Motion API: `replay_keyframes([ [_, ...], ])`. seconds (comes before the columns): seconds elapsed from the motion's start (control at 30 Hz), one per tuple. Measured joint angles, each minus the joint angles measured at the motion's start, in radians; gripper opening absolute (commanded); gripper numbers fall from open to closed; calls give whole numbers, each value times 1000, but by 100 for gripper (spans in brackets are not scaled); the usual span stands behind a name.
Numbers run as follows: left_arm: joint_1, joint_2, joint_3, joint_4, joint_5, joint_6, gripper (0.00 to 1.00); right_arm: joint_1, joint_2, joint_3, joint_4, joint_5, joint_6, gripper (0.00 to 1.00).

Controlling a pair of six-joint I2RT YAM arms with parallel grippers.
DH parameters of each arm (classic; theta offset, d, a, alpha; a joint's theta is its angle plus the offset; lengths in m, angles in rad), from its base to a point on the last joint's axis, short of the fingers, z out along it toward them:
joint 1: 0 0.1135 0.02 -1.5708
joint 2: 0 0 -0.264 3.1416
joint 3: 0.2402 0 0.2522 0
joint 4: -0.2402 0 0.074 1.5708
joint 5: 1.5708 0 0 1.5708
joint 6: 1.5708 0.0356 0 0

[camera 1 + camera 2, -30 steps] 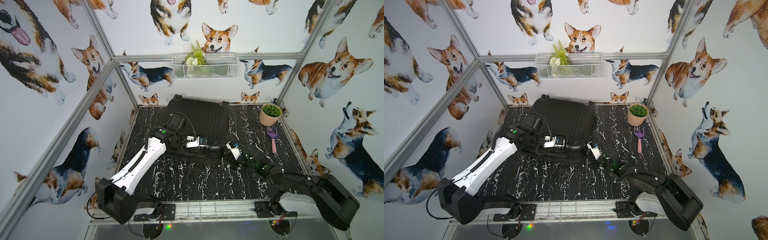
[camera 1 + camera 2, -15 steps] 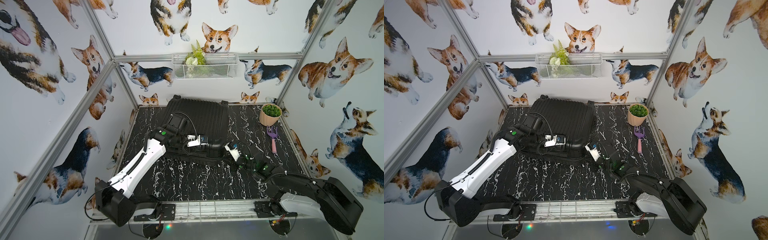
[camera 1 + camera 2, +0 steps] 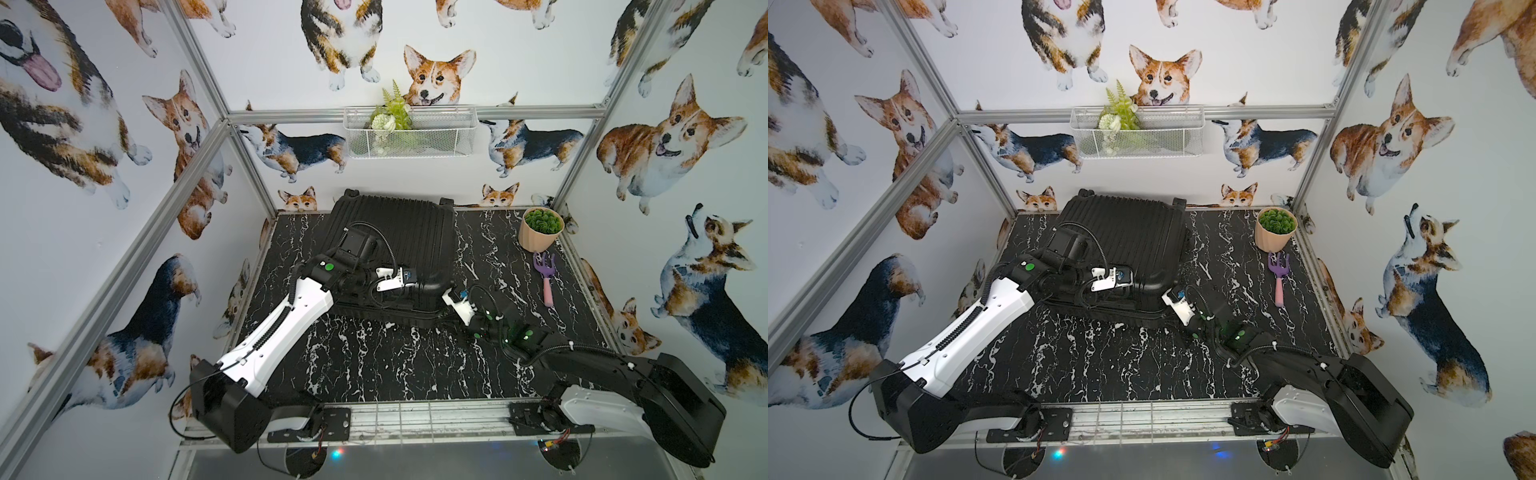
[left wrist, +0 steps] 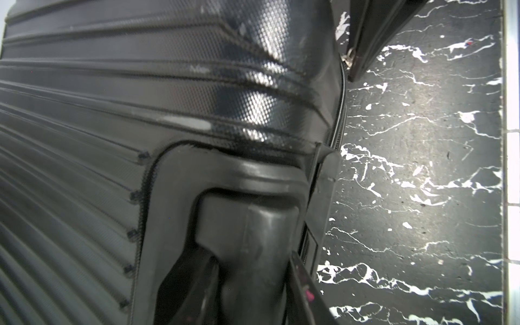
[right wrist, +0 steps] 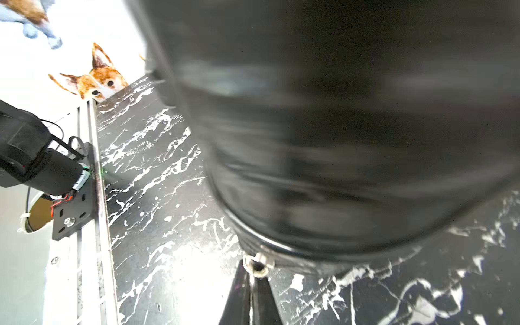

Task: Close the suitcase zippers
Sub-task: Zip the zipper on the suitcase.

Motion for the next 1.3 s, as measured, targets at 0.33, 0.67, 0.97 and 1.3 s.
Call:
replay_keyframes([
  [0.33,-63,11,-4,59,-73,-71,14,39,40,27,16,88,-13,0],
  [0.67,-211,56,-43,219,-200,-271,14,53,66,33,-2,272,2,0],
  [0.97,-274,159,40,253,-236,-476,11,53,130,61,19,308,8,0],
  [1.3,-293,242,106,305,-229,-669,10,53,218,82,94,292,8,0],
])
